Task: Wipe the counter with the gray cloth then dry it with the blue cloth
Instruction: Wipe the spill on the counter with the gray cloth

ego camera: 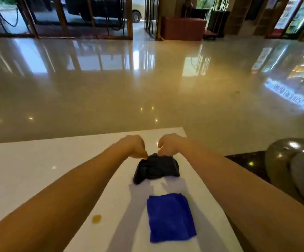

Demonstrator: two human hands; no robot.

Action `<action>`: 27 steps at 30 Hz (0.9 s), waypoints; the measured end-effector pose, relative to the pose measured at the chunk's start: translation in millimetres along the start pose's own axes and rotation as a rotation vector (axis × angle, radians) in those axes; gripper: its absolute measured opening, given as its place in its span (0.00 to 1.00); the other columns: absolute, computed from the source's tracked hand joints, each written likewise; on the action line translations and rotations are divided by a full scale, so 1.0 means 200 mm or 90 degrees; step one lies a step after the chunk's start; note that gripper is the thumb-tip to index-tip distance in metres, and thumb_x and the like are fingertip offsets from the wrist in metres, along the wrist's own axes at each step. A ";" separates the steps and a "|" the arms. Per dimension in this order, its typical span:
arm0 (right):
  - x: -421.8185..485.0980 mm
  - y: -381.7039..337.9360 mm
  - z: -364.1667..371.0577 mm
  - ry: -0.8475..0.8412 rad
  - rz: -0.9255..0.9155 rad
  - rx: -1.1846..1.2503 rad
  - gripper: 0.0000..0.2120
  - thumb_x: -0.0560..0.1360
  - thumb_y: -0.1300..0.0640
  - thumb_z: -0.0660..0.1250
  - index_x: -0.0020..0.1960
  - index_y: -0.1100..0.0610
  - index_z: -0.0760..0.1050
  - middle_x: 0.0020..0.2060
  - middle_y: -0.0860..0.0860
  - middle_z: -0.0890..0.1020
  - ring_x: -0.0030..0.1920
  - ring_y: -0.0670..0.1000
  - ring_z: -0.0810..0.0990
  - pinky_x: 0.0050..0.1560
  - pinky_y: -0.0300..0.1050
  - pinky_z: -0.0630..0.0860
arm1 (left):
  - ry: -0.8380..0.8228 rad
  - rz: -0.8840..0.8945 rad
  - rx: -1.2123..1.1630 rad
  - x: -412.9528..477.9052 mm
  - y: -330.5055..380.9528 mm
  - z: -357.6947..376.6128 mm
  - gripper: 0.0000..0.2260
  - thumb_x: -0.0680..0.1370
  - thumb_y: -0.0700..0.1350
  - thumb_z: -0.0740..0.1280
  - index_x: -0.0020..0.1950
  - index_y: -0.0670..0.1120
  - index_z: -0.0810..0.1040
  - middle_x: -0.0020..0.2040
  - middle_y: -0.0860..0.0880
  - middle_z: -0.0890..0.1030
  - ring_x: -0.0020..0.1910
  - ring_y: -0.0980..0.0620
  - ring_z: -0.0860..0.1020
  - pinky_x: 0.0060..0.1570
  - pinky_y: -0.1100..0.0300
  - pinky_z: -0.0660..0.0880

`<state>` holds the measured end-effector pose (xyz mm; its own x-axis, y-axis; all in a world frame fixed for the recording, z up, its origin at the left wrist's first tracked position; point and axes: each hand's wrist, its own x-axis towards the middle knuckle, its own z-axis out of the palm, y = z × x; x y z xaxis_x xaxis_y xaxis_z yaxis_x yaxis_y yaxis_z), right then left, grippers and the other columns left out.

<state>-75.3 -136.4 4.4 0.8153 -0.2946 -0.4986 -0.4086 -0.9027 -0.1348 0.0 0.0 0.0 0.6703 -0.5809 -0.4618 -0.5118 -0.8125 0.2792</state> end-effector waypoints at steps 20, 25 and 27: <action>0.56 0.20 0.90 0.207 0.246 0.645 0.18 0.77 0.58 0.73 0.63 0.59 0.72 0.52 0.55 0.80 0.42 0.48 0.78 0.32 0.29 0.73 | 0.103 -0.041 -0.672 0.53 -0.22 0.85 0.06 0.77 0.37 0.67 0.52 0.46 0.78 0.49 0.43 0.82 0.50 0.44 0.81 0.50 0.49 0.81; 0.39 -0.06 0.90 0.084 0.120 0.847 0.08 0.75 0.56 0.75 0.54 0.56 0.81 0.46 0.54 0.86 0.49 0.56 0.85 0.41 0.43 0.81 | 0.166 -0.117 -1.075 0.20 -0.45 0.80 0.10 0.79 0.35 0.61 0.54 0.45 0.79 0.48 0.42 0.85 0.46 0.46 0.84 0.38 0.55 0.81; 0.31 -0.16 0.89 0.019 0.092 0.995 0.10 0.75 0.59 0.75 0.56 0.56 0.81 0.51 0.58 0.86 0.54 0.60 0.85 0.49 0.55 0.86 | 0.206 -0.122 -1.087 0.05 -0.58 0.79 0.11 0.79 0.34 0.60 0.53 0.45 0.79 0.49 0.41 0.84 0.46 0.44 0.85 0.41 0.51 0.82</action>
<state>-85.2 -70.3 -174.8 0.7334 -0.3696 -0.5706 -0.4689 0.3326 -0.8182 -18.9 95.5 -168.9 0.8283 -0.2917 -0.4783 0.5285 0.1238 0.8398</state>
